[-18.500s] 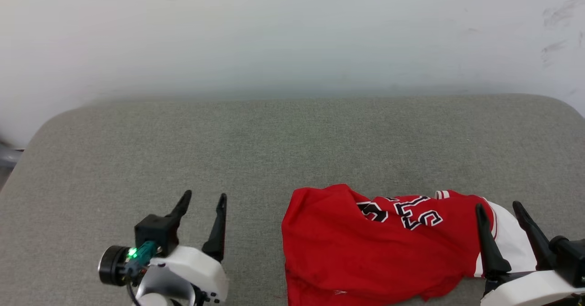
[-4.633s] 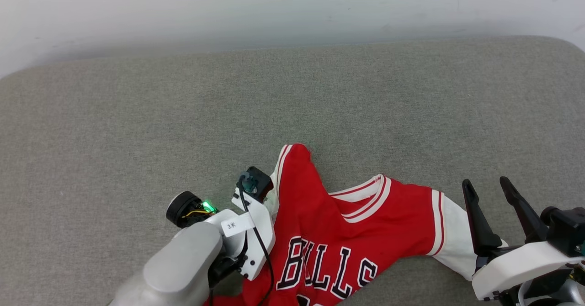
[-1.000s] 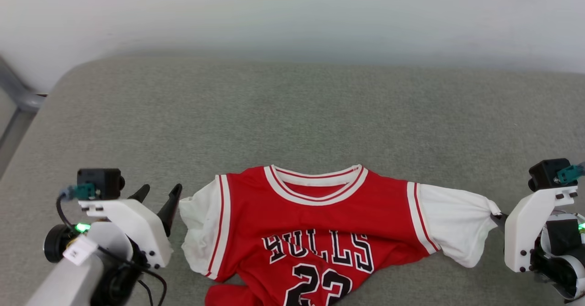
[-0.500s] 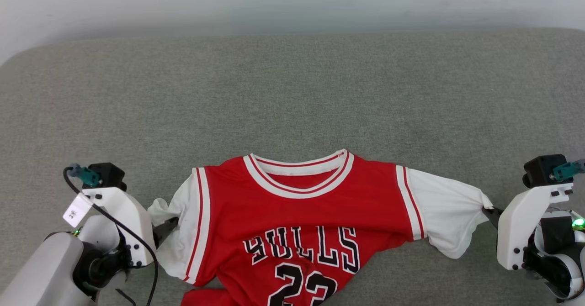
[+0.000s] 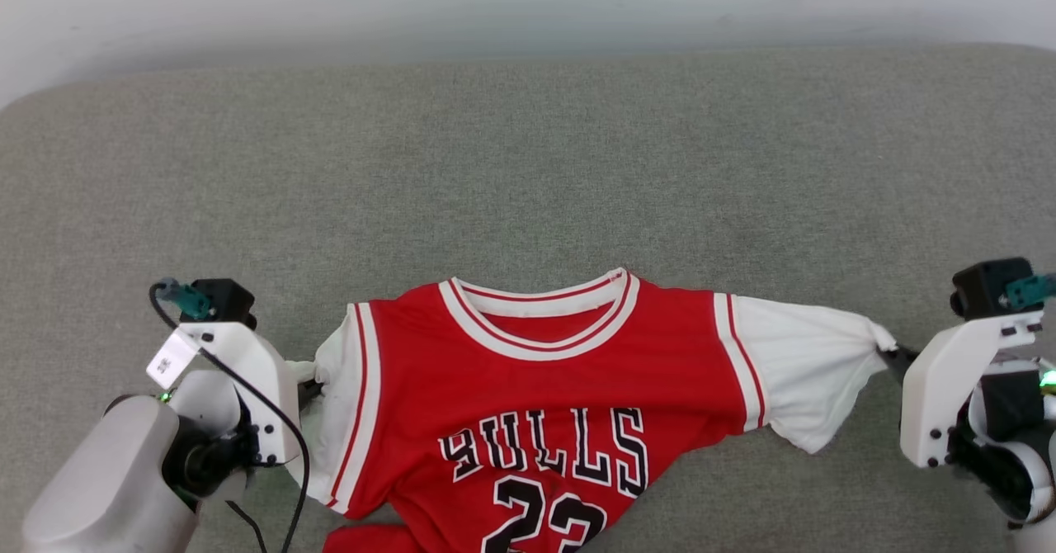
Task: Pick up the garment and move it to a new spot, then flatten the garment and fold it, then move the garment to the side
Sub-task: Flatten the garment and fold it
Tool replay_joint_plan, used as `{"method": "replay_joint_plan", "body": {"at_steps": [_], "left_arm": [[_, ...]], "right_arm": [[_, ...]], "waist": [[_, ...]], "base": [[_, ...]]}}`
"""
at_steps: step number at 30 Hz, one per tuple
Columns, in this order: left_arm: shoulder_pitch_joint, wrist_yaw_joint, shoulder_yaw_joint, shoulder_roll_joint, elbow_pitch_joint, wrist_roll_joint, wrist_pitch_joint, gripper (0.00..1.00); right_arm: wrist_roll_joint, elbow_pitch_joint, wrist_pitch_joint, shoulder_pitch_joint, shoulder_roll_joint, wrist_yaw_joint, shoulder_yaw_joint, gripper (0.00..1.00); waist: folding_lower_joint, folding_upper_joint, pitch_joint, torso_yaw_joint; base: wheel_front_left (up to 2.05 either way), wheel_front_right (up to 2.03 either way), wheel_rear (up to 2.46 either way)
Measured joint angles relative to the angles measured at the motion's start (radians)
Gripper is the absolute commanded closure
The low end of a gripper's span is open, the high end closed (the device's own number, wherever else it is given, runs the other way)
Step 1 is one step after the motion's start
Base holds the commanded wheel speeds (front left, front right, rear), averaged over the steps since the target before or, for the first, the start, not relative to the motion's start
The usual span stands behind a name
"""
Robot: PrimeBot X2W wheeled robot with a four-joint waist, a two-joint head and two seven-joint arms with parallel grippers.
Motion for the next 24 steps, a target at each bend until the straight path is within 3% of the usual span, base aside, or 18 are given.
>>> {"method": "replay_joint_plan", "body": {"at_steps": [8,15,24], "left_arm": [[-0.122,0.040,0.004,0.022,-0.053,0.123,-0.143,1.00],[-0.292,0.097,0.026,0.011,-0.093,0.212,-0.253,1.00],[-0.568,0.099,0.045,-0.036,-0.005,0.289,-0.384,1.00]], "right_arm": [[-0.070,0.019,-0.070,-0.109,-0.040,0.000,0.005,1.00],[-0.134,0.078,-0.138,-0.304,-0.068,0.000,0.013,1.00],[-0.190,0.209,-0.237,-0.644,-0.091,0.000,0.027,1.00]], "waist": [[0.0000,0.0000,-0.054,0.013],[0.0000,0.0000,-0.084,0.033],[0.0000,0.0000,-0.030,0.037]], "base": [[0.00,0.00,0.00],[0.00,0.00,0.00],[0.00,0.00,0.00]]}}
